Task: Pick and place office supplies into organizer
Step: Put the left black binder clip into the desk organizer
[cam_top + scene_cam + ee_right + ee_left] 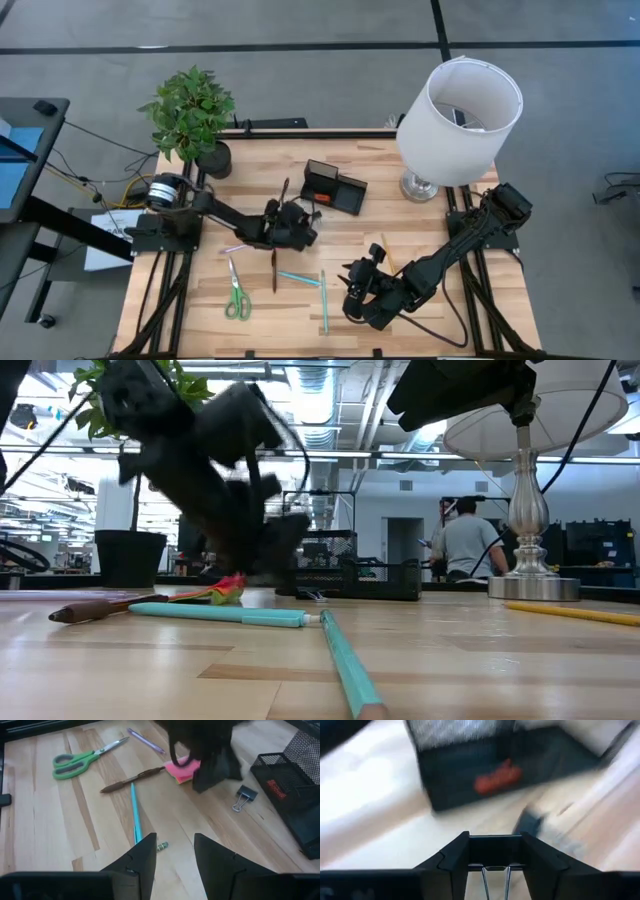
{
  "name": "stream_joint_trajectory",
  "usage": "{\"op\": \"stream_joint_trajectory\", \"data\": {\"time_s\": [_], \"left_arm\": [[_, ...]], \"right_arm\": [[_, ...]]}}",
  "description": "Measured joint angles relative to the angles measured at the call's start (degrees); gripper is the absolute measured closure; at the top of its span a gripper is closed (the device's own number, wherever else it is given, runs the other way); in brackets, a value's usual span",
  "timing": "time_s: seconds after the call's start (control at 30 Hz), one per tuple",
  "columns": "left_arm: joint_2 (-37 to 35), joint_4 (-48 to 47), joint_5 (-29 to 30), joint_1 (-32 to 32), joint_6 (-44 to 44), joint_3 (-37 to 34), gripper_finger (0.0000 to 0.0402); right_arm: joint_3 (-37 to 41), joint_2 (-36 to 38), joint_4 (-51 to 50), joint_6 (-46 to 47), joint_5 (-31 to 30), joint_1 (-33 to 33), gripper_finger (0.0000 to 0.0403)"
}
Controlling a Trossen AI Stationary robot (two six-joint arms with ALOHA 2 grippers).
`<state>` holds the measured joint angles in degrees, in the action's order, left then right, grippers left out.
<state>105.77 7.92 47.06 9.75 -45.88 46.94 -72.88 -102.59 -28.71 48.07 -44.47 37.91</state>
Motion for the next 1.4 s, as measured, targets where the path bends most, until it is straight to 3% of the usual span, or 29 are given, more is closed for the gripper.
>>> {"op": "stream_joint_trajectory", "data": {"time_s": [0.13, 0.27, 0.43, 0.6, 0.8, 1.03, 1.2, 1.4], "left_arm": [[-4.8, 0.9, 7.1, 2.4, 5.7, 0.1, 0.0246], [-8.0, 5.8, 6.9, 0.3, 12.4, 0.2, 0.0267], [-7.5, 13.0, -1.2, -4.9, 19.1, 0.2, 0.0269], [-5.5, 13.5, -9.3, -9.4, 20.8, 0.3, 0.0249], [-3.4, 14.1, -13.7, -11.9, 23.2, 0.2, 0.0266], [-3.4, 14.7, -15.5, -12.8, 36.2, 0.2, 0.0252], [-3.4, 15.0, -21.7, -14.8, 46.0, 0.2, 0.0255], [-3.4, 14.0, -22.6, -17.5, 46.2, 0.2, 0.0257]], "right_arm": [[0.0, 0.0, 0.0, 0.0, 0.9, 0.0, 0.0278], [0.0, 0.0, 0.2, 0.1, 0.9, 0.0, 0.0278], [0.0, 0.0, 0.5, 0.1, 0.9, 0.0, 0.0278], [0.0, 0.0, 0.5, 0.1, 1.0, 0.0, 0.0278], [0.0, 0.0, 0.9, 0.1, 1.0, 0.0, 0.0278], [0.0, 0.0, 0.9, 0.0, 1.0, 0.0, 0.0278], [0.0, 0.0, 0.9, 0.0, 1.0, 0.0, 0.0278], [0.0, 0.0, 0.9, 0.0, 1.0, 0.0, 0.0278]]}}
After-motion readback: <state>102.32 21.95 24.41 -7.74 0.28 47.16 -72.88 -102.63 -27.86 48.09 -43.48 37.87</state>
